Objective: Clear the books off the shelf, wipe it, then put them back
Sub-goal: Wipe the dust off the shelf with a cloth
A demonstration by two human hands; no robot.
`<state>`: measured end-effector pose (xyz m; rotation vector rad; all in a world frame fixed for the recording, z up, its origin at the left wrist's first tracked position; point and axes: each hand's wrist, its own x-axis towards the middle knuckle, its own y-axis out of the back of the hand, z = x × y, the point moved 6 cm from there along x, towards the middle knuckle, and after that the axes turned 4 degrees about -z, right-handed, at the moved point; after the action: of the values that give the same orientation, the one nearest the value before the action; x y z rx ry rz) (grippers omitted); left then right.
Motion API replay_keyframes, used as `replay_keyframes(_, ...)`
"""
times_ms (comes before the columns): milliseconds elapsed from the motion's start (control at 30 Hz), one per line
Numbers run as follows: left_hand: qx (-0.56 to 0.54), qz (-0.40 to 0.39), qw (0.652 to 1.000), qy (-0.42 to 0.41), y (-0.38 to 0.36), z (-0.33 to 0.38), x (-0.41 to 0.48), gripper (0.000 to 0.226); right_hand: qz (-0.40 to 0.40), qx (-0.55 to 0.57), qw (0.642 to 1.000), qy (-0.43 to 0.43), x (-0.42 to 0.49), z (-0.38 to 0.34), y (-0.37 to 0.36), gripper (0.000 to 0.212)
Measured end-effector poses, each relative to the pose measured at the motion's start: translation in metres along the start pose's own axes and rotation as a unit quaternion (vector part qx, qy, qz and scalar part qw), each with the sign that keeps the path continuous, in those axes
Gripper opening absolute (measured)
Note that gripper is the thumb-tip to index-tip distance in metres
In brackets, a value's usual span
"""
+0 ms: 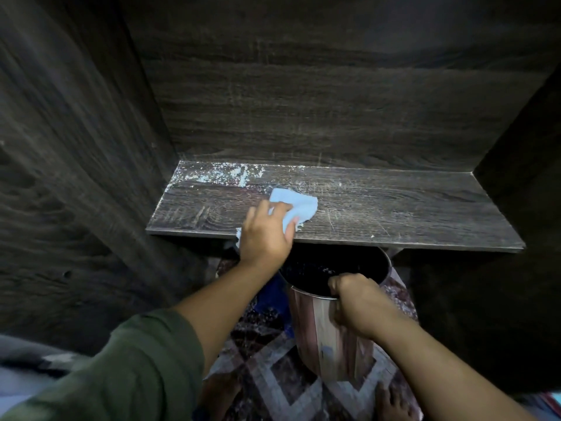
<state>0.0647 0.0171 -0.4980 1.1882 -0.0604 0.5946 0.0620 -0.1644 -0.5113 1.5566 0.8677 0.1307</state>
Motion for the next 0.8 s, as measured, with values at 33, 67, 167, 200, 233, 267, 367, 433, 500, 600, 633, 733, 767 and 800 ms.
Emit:
replay_keyframes(33,-0.007,0.013,1.000,0.004,0.002,0.001,0.002,0.027,0.000,0.003,1.000,0.001,0.000,0.000,0.001,0.025)
replay_keyframes(67,-0.008,0.025,0.999,0.021,0.008,-0.003,0.006,0.029,-0.001,0.005,1.000,0.003,-0.001,0.000,0.001,0.024)
replay_keyframes(167,0.054,0.052,0.990,0.121,0.035,-0.040,0.027,0.037,-0.010,0.018,1.000,0.004,-0.002,0.004,0.002,0.021)
replay_keyframes(200,0.081,0.067,0.983,0.152,0.046,-0.057,0.032,0.037,-0.011,0.023,1.000,0.004,-0.002,0.005,0.002,0.020)
replay_keyframes(233,0.108,0.083,0.974,0.180,0.058,-0.074,0.035,0.035,-0.012,0.029,0.999,0.003,-0.002,0.006,0.001,0.019)
replay_keyframes(267,0.135,0.098,0.965,0.202,0.069,-0.091,0.037,0.033,-0.011,0.035,0.999,0.004,-0.002,0.007,0.001,0.018)
replay_keyframes(367,0.236,0.079,0.948,0.200,0.081,-0.133,0.038,0.029,-0.006,0.033,0.999,0.014,-0.003,0.007,0.001,0.018)
replay_keyframes(433,0.245,0.024,0.953,0.175,0.074,-0.148,0.039,0.034,-0.005,0.029,0.999,0.024,-0.003,0.005,0.000,0.021)
replay_keyframes(500,0.168,-0.005,0.965,0.201,0.069,-0.152,0.039,0.046,-0.004,0.027,0.999,0.024,-0.002,0.005,0.000,0.021)
replay_keyframes(600,0.123,-0.009,0.960,0.253,0.065,-0.146,0.039,0.061,-0.005,0.042,0.999,0.012,0.000,0.010,-0.003,0.020)
replay_keyframes(633,0.122,-0.006,0.958,0.261,0.065,-0.142,0.039,0.063,-0.006,0.044,0.999,0.006,0.000,0.012,-0.004,0.019)
replay_keyframes(733,0.109,0.018,0.960,0.256,0.059,-0.124,0.034,0.055,-0.008,0.043,0.999,0.006,-0.001,0.015,-0.004,0.019)
replay_keyframes(767,0.100,0.024,0.963,0.248,0.055,-0.115,0.031,0.052,-0.007,0.041,0.999,0.010,-0.002,0.014,-0.004,0.019)
replay_keyframes(800,0.090,0.025,0.966,0.240,0.050,-0.105,0.028,0.049,-0.005,0.038,0.999,0.015,-0.002,0.013,-0.003,0.018)
